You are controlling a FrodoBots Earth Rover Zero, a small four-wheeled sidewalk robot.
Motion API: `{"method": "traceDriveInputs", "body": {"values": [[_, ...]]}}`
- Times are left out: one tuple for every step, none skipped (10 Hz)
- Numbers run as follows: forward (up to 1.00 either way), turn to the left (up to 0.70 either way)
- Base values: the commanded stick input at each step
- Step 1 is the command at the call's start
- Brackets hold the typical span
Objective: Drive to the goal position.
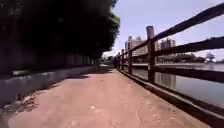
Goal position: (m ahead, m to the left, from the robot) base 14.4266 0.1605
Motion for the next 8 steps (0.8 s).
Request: {"method": "traceDriveInputs", "body": {"values": [[0.95,0.09],[0.95,0.01],[0.95,0.01],[0.95,0.01],[0.95,0.01],[0.95,0.01],[0.95,0.01],[0.95,0.28]]}}
